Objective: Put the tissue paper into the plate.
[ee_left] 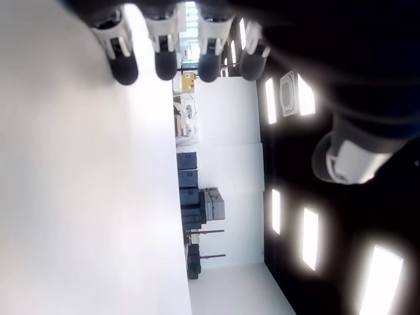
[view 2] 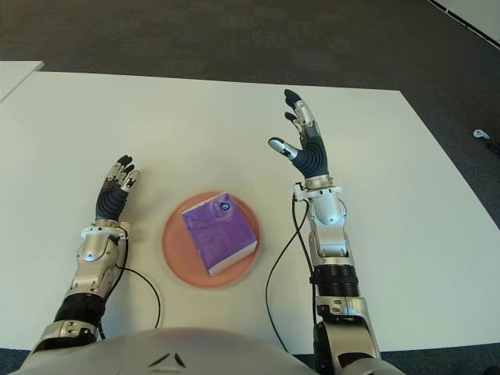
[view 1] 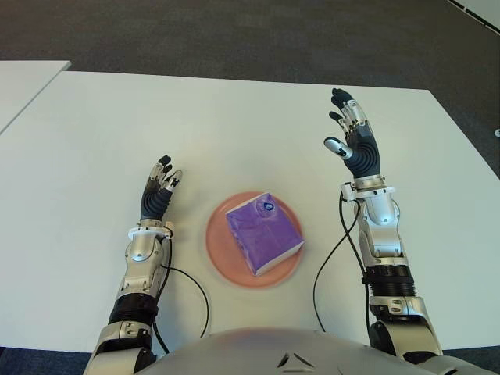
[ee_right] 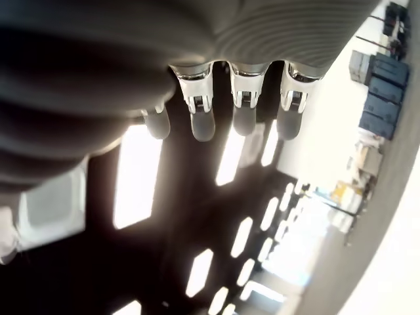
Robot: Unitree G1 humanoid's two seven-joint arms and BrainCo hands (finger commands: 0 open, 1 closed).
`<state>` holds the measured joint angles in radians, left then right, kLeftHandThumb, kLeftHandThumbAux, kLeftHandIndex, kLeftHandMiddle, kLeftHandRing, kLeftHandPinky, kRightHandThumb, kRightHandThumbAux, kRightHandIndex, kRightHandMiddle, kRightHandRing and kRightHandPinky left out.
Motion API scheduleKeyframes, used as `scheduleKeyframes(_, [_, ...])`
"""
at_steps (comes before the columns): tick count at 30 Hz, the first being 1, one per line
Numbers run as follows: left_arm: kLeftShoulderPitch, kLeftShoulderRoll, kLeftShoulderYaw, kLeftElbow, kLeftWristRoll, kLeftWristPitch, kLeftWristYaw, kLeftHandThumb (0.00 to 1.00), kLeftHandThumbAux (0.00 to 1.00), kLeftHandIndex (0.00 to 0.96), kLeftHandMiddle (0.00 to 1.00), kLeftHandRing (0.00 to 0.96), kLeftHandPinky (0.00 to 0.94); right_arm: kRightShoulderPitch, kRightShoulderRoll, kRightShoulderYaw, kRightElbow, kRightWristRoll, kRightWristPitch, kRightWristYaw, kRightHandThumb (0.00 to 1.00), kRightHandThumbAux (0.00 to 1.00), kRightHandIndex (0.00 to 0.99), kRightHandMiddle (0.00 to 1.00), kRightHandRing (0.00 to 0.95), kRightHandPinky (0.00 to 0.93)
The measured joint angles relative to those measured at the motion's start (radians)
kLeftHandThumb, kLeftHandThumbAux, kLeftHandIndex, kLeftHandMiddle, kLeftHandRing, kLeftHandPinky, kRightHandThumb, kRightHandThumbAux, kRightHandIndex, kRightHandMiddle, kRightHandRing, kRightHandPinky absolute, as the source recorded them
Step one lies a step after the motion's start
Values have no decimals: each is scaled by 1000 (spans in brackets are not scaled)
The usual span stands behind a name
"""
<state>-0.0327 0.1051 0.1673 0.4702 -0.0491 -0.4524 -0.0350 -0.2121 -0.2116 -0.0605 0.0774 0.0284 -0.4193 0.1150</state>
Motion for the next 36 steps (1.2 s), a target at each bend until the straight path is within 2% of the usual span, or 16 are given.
scheduleKeyframes(10, [12,0,0,-9,0,1,0,0,465,0,0,0,0,118,98,-11,72,17,-33,-41,0,488,0,0,0,0])
scheduleKeyframes(36, [20,0,-4,-22,7,5,0,0,460,0,0,0,0,121,106,-26,71,16,-45,-40,0,489,0,0,0,0])
